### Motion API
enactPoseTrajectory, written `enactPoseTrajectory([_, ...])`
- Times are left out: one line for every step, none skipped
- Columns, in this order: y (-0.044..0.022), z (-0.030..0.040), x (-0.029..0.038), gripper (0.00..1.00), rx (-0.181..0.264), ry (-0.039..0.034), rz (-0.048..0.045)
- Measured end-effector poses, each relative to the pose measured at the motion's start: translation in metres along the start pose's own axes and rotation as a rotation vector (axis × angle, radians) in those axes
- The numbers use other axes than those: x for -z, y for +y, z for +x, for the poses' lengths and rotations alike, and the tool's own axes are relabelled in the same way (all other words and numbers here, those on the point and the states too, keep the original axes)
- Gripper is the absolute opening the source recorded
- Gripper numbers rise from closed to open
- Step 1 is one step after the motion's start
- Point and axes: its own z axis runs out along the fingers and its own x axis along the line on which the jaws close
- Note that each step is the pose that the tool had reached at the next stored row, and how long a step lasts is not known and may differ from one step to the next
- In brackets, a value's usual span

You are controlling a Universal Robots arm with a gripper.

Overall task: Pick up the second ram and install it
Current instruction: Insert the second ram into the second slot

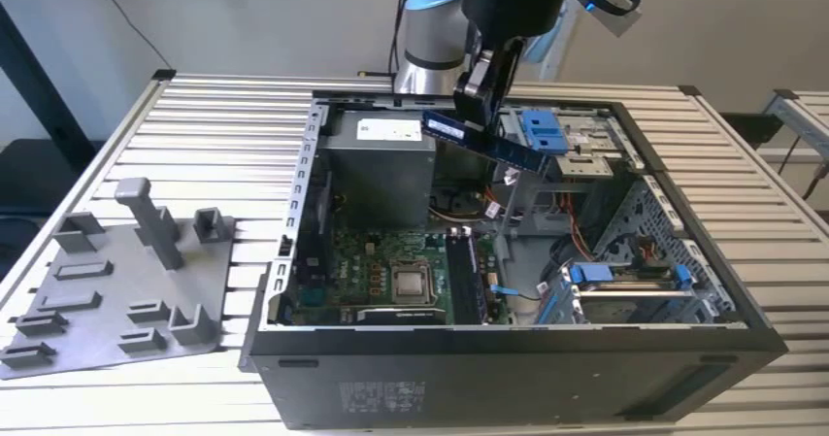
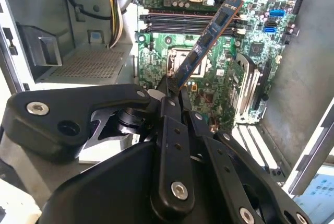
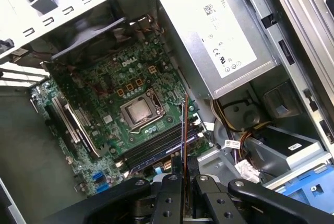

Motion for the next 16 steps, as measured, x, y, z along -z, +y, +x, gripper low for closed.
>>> enactPoseTrajectory([0.0, 0.0, 0.0, 0.14, 0.0, -0.0001, 0.0])
enactPoseTrajectory([0.0, 0.0, -0.0001, 0.14, -0.003, -0.0002, 0.0])
enactPoseTrajectory([0.0, 0.0, -0.0001, 0.14, -0.009, -0.0005, 0.0001])
enactPoseTrajectory([0.0, 0.0, -0.0003, 0.14, -0.019, -0.0009, 0.0001])
enactPoseTrajectory([-0.0001, 0.0, -0.0003, 0.14, -0.029, -0.0013, 0.0002])
enactPoseTrajectory([-0.0001, 0.0, -0.0004, 0.14, -0.041, -0.0017, 0.0003])
enactPoseTrajectory([-0.0001, 0.0, -0.0005, 0.14, -0.054, -0.0023, 0.0003])
enactPoseTrajectory([-0.0001, 0.0, -0.0006, 0.14, -0.067, -0.0028, 0.0005])
enactPoseTrajectory([-0.0001, 0.0, -0.0007, 0.14, -0.08, -0.0033, 0.0005])
enactPoseTrajectory([-0.0001, 0.0, -0.0008, 0.14, -0.093, -0.0038, 0.0006])
enactPoseTrajectory([-0.0001, 0.0, -0.0009, 0.14, -0.106, -0.0043, 0.0007])
enactPoseTrajectory([-0.0001, 0.0, -0.001, 0.14, -0.118, -0.0049, 0.0008])
enactPoseTrajectory([-0.0001, 0.0, -0.001, 0.14, -0.131, -0.0054, 0.0009])
enactPoseTrajectory([-0.0001, 0.0, -0.0011, 0.14, -0.143, -0.0059, 0.001])
enactPoseTrajectory([-0.0001, 0.0001, -0.0011, 0.14, -0.156, -0.0063, 0.0011])
enactPoseTrajectory([-0.0001, 0.0001, -0.0011, 0.14, -0.168, -0.0068, 0.0011])
